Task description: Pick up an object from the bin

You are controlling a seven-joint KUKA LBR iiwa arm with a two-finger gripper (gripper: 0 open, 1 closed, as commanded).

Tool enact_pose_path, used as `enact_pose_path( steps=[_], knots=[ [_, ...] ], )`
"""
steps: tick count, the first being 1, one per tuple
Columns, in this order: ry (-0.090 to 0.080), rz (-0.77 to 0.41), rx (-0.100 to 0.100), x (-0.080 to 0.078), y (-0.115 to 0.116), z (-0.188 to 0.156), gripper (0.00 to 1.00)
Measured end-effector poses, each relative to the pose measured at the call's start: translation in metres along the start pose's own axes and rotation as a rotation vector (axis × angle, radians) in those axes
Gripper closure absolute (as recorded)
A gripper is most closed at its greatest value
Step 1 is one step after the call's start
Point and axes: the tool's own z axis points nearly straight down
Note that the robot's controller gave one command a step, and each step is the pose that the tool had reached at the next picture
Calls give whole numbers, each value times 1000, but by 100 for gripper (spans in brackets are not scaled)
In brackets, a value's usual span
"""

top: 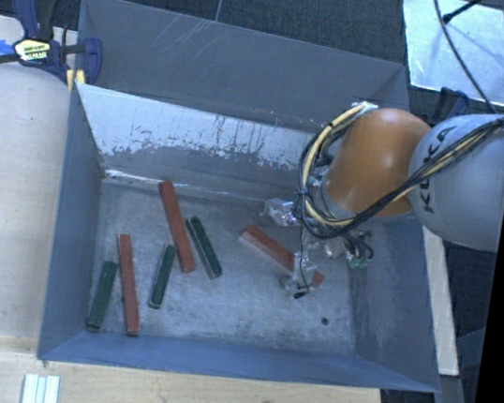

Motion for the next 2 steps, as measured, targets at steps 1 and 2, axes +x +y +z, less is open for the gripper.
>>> enact_pose_path(
  steps=[1, 2],
  knots=[
    [-1, -2, 1, -1, 0, -1, 100],
    [-3, -7, 3, -16, -5, -171, 100]
  ],
)
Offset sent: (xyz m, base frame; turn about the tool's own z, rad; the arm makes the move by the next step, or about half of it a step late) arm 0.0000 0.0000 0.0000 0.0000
